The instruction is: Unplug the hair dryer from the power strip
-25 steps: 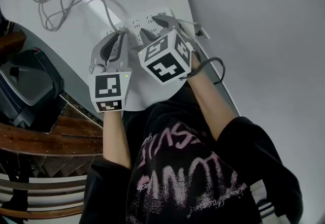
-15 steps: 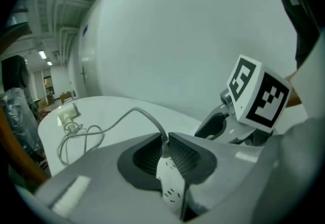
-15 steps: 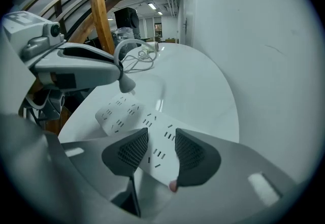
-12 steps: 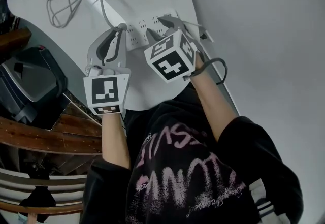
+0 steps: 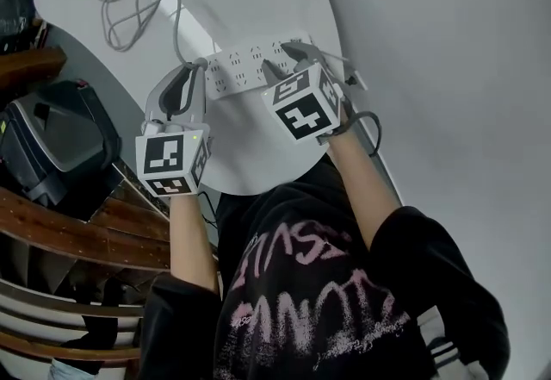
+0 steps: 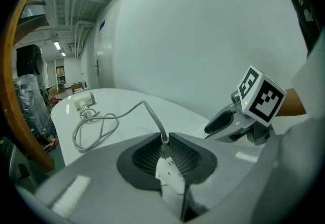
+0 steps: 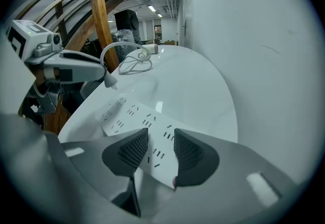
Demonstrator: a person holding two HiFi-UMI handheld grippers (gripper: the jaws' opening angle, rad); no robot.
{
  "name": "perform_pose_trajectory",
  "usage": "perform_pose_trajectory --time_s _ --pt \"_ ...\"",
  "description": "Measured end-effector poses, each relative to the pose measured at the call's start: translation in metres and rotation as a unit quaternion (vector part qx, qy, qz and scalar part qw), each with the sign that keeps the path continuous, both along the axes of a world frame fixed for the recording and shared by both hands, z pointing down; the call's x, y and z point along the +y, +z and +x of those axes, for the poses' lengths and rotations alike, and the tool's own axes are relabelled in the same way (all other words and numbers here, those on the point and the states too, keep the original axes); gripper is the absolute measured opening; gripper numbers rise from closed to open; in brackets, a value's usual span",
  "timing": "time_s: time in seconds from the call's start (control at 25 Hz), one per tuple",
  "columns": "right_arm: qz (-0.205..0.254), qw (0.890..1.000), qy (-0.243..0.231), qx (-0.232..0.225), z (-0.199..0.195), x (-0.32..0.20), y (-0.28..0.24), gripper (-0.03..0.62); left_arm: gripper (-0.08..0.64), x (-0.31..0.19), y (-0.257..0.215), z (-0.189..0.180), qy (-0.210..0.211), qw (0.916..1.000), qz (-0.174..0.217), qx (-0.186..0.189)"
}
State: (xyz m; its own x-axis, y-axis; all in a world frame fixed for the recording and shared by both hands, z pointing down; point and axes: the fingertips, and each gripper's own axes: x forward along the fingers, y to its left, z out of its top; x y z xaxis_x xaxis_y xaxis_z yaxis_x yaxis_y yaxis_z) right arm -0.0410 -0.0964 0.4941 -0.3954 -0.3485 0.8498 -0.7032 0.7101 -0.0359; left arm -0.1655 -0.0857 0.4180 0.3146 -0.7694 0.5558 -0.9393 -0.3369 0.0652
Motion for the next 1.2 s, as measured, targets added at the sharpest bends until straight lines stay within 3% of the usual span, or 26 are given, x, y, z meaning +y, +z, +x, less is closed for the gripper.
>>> perform_pose_trajectory --time_s 0.32,0.64,0.88,1.2 --pt "0.034 0.997 0.053 -0.037 0.018 -0.013 -0.021 0.170 0.060 0.017 0.027 0.025 0.030 0.9984 -0.040 0.028" --pt "0.051 0.994 0.077 -0.060 0.020 -0.010 -0.036 0.163 0.063 0.016 0.032 0.030 0.052 0.9981 -0.031 0.011" --pt "0.040 0.994 0.079 -0.071 0.013 -0.006 -0.041 0.150 0.061 0.019 0.027 0.030 0.055 0.9981 -0.025 0.014" --pt "0.058 0.992 0.090 -0.073 0.011 -0.003 -0.049 0.144 0.063 0.023 0.019 0.026 0.059 0.9980 -0.007 0.020"
